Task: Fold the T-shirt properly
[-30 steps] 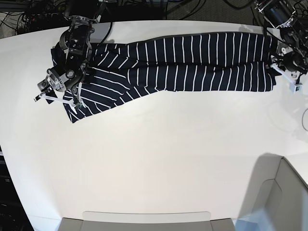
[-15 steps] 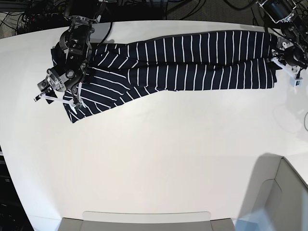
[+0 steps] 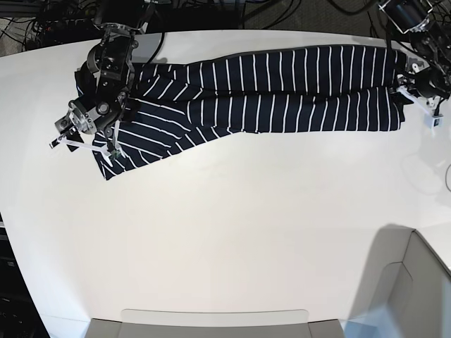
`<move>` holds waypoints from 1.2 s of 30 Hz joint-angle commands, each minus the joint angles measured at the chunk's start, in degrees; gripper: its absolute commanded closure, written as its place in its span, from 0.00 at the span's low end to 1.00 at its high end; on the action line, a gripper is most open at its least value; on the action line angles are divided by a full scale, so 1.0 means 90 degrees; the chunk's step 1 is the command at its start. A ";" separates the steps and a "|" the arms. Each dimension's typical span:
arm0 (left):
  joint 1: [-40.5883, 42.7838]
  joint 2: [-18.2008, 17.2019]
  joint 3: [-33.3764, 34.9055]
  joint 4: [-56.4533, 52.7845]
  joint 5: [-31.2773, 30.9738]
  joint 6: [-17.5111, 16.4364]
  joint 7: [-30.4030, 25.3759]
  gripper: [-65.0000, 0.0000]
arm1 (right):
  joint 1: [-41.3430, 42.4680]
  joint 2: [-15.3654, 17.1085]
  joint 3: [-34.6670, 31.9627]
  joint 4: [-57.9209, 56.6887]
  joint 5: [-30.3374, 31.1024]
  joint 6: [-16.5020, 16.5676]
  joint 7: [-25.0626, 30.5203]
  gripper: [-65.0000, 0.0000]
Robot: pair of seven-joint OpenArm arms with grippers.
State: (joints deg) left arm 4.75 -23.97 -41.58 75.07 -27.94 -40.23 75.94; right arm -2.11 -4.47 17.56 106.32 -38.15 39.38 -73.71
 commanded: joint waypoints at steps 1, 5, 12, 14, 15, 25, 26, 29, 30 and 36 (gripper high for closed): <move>0.0004 -0.0077 0.0220 -0.0131 0.0170 0.0025 0.0143 0.58 | 0.0083 0.0003 -0.0003 0.0098 -0.0064 0.0069 -0.0010 0.46; -0.0015 -0.0321 0.1265 -0.0893 0.0170 0.0025 -0.0023 0.57 | 0.0083 0.0003 -0.0003 0.0098 -0.0064 0.0069 -0.0010 0.46; -0.0006 -0.0311 0.2457 -0.1713 0.0140 0.0025 -0.0511 0.68 | 0.0083 0.0003 -0.0003 0.0118 -0.0074 0.0069 -0.0029 0.46; -0.0006 -0.0311 0.2603 -0.1801 0.0140 0.0025 -0.0501 0.71 | 0.0083 0.0033 -0.0003 0.0118 -0.0074 0.0069 -0.0039 0.46; 0.0004 -0.0311 0.2662 -0.1811 0.0140 0.0025 -0.0501 0.73 | 0.0083 0.0042 -0.0003 0.0118 -0.0074 0.0069 -0.0039 0.46; 0.0082 -0.0302 0.3434 -0.1801 0.0131 0.0025 -0.0111 1.00 | 0.0093 0.0023 -0.0003 0.0137 -0.0074 0.0069 -0.0039 0.46; 0.0073 -0.0302 0.3404 -0.1801 0.0131 0.0025 -0.0013 1.00 | 0.0093 0.0023 -0.0003 0.0137 -0.0074 0.0069 -0.0039 0.46; -0.0162 -0.0302 0.3307 -0.1801 0.0131 0.0025 0.0094 1.00 | 0.0132 0.0023 -0.0003 0.0137 -0.0074 0.0069 -0.0039 0.46; -0.0289 -0.0302 0.3189 -0.1821 0.0131 0.0025 0.0163 1.00 | 0.0151 0.0013 -0.0003 0.0137 -0.0074 0.0069 -0.0039 0.46; -0.0875 -0.0341 0.1617 -0.1860 0.0189 0.0025 0.0451 1.00 | 0.0298 0.0003 0.0036 0.0147 -0.0074 0.0069 -0.0039 0.46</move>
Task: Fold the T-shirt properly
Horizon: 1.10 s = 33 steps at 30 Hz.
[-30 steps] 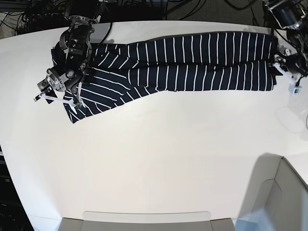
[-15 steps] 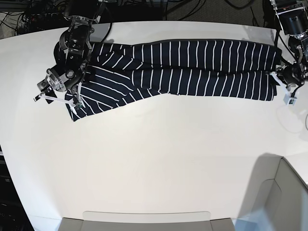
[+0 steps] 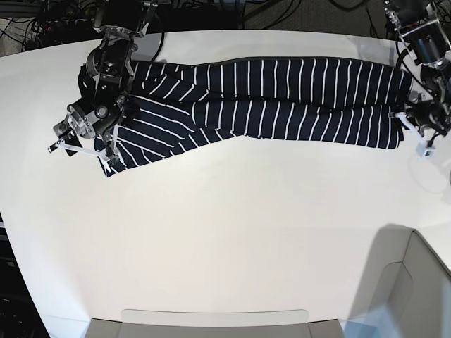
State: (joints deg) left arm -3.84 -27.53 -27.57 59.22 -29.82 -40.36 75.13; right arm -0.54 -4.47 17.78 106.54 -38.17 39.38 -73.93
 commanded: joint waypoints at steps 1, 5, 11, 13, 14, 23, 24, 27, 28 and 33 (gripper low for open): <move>0.0001 0.0016 -0.0135 -0.0148 0.0457 0.0040 0.0541 1.00 | 0.0143 0.0003 0.0022 0.0123 -0.0071 0.0069 -0.0015 0.46; -0.0595 -0.0140 -0.0761 -0.0841 0.1023 0.0040 0.0541 1.00 | 0.0211 0.0003 0.0032 0.0133 -0.0071 0.0069 -0.0015 0.46; -0.0907 -0.0629 -0.0858 -0.1545 0.1267 0.0040 0.0448 1.00 | 0.0240 -0.0124 0.0041 0.0445 -0.0071 0.0069 -0.0025 0.46; -0.0917 -0.0814 -0.0966 -0.1623 0.1267 0.0040 0.0428 1.00 | 0.0221 -0.0133 0.0041 0.0543 -0.0071 0.0069 -0.0025 0.46; -0.0966 -0.0883 -0.1054 -0.1623 0.1267 0.0040 0.0428 1.00 | 0.0221 -0.0133 0.0041 0.0572 -0.0071 0.0069 -0.0025 0.46; -0.1190 -0.1166 -0.1435 -0.1623 0.1258 0.0040 0.0487 1.00 | 0.0250 -0.0212 0.0051 0.0719 -0.0042 0.0069 -0.0093 0.46; -0.1259 -0.1166 -0.1425 -0.1623 0.1258 0.0040 0.0487 1.00 | 0.0270 -0.0251 0.0051 0.0836 -0.0032 0.0069 -0.0191 0.46; -0.1298 -0.1176 -0.1425 -0.1623 0.1258 0.0040 0.0487 1.00 | 0.0426 -0.0348 0.0002 0.1227 -0.0022 0.0069 -0.0552 0.46; -0.1298 -0.1176 -0.1425 -0.1623 0.1258 0.0040 0.0477 1.00 | 0.0436 -0.0378 -0.0007 0.1266 -0.0022 0.0069 -0.0630 0.46; -0.1298 -0.1176 -0.1425 -0.1623 0.1258 0.0040 0.0497 1.00 | 0.0602 -0.0397 0.0041 0.1285 -0.0042 0.0069 -0.0674 0.46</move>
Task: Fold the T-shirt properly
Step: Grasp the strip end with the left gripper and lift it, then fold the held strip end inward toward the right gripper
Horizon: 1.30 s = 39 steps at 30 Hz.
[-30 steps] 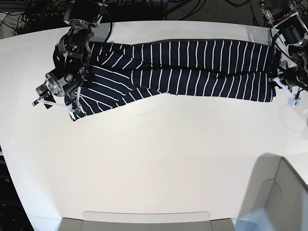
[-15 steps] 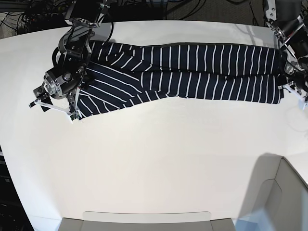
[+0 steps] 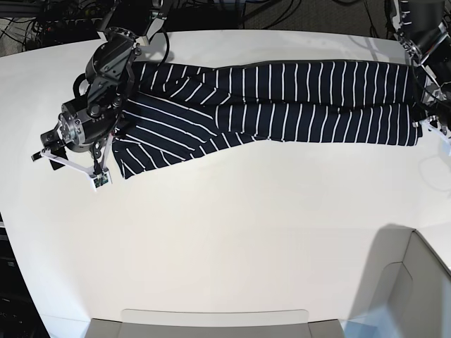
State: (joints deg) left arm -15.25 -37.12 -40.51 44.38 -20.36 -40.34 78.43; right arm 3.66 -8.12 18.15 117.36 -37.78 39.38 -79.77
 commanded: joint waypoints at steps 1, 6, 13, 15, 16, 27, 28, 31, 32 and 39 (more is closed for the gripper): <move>-0.0030 -0.0110 0.0013 0.0026 0.0206 0.0037 0.0140 1.00 | 0.0145 0.0008 0.0000 0.0083 -0.0086 0.0069 -0.0026 0.46; -0.0011 -0.0207 -0.0007 0.0573 0.0186 0.0037 0.0174 1.00 | 0.0145 0.0008 0.0000 0.0064 -0.0105 0.0069 -0.0026 0.46; 0.0234 -0.0197 -0.0026 0.1706 -0.0351 0.0037 0.0174 1.00 | 0.0096 0.0028 0.0000 0.0054 -0.0105 0.0069 -0.0026 0.46; 0.0341 -0.0207 0.0013 0.1892 -0.0995 0.0037 0.0174 1.00 | 0.0096 0.0028 0.0000 0.0054 -0.0105 0.0069 -0.0026 0.46; 0.0409 -0.0217 0.0023 0.1970 -0.1279 0.0037 0.0174 1.00 | 0.0096 0.0018 0.0000 0.0054 -0.0105 0.0069 -0.0026 0.46; 0.1718 0.0115 0.0736 0.4158 -0.4053 0.0037 0.0174 1.00 | 0.0096 0.0008 0.0000 -0.0024 -0.0095 0.0069 -0.0026 0.46; 0.1816 0.0203 0.0746 0.4441 -0.4444 0.0037 0.0174 1.00 | 0.0116 0.0008 0.0000 -0.0054 -0.0095 0.0069 -0.0026 0.46; 0.1972 0.0389 0.0785 0.5125 -0.5616 0.0037 0.0174 1.00 | 0.0116 0.0008 0.0000 -0.0132 -0.0095 0.0069 -0.0026 0.46; 0.2031 0.0467 0.0785 0.5291 -0.6104 0.0037 0.0174 1.00 | 0.0116 0.0008 -0.0010 -0.0132 -0.0095 0.0069 -0.0026 0.46; 0.2129 0.0604 0.1576 0.5955 -0.7182 0.0037 0.0174 1.00 | 0.0096 0.0008 -0.0010 -0.0132 -0.0086 0.0069 -0.0026 0.46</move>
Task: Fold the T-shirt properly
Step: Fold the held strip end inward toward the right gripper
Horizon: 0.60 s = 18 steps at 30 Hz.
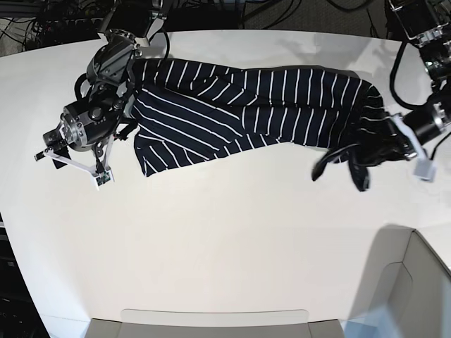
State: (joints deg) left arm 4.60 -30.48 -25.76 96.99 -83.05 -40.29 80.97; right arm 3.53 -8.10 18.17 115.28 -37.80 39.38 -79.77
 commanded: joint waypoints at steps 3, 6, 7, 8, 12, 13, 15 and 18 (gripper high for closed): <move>-0.0077 -0.0125 0.0542 0.0110 -0.0217 0.0409 -0.0108 1.00 | 0.0101 0.0006 -0.0012 0.0099 -0.0093 0.0069 -0.0026 0.46; -0.0067 -0.0125 0.0864 0.0129 -0.0217 0.1083 -0.0108 1.00 | 0.0062 0.0026 -0.0002 0.0099 -0.0093 0.0069 -0.0026 0.46; -0.0028 -0.0125 0.0884 0.0129 -0.0217 0.1268 -0.0108 1.00 | 0.0033 0.0026 -0.0002 0.0099 -0.0083 0.0069 -0.0026 0.46; 0.0070 -0.0135 0.0845 0.0139 -0.0217 0.1425 -0.0108 1.00 | 0.0013 0.0035 -0.0002 0.0099 -0.0073 0.0069 -0.0026 0.46; 0.0177 -0.0164 0.0874 0.0139 -0.0217 0.1991 -0.0108 1.00 | 0.0003 0.0026 -0.0002 0.0099 -0.0073 0.0069 -0.0026 0.46; 0.0187 -0.0164 0.0894 0.0139 -0.0217 0.2147 -0.0108 1.00 | 0.0003 0.0016 -0.0002 0.0099 -0.0073 0.0069 -0.0026 0.46; 0.0187 -0.0135 0.1079 0.0139 -0.0217 0.2450 -0.0108 1.00 | 0.0003 0.0016 -0.0002 0.0099 -0.0073 0.0069 -0.0026 0.46; 0.0158 -0.0066 0.1441 0.0139 -0.0217 0.2733 -0.0108 1.00 | 0.0003 0.0016 -0.0002 0.0099 -0.0073 0.0069 -0.0026 0.46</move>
State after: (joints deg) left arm 6.66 -30.52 -12.47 97.38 -82.11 -17.52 79.53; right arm 2.68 -7.99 18.20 115.24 -37.76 39.38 -79.92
